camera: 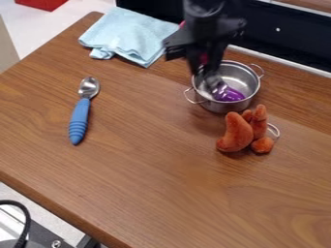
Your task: Moved out red fork from silver pot and put in the middle table
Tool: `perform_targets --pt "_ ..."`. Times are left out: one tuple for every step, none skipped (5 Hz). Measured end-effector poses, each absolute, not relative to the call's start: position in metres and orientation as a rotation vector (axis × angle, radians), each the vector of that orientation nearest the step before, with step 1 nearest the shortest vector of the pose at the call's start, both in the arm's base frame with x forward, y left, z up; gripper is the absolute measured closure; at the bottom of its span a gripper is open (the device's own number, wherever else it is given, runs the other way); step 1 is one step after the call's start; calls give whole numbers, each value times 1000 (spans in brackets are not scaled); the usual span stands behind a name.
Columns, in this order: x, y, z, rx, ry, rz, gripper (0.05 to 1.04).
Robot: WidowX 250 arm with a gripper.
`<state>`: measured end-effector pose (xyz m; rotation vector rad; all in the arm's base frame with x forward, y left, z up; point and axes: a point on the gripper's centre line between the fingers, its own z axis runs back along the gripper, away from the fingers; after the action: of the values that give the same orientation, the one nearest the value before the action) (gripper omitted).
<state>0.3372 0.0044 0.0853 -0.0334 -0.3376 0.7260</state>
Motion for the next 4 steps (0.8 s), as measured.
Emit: perform_targets --pt "295 18 78 -47 -314 617 778" --pt "267 28 73 -78 -256 473 778" --pt "240 33 63 -97 -217 383 778" --pt "216 30 48 -81 -201 305 778"
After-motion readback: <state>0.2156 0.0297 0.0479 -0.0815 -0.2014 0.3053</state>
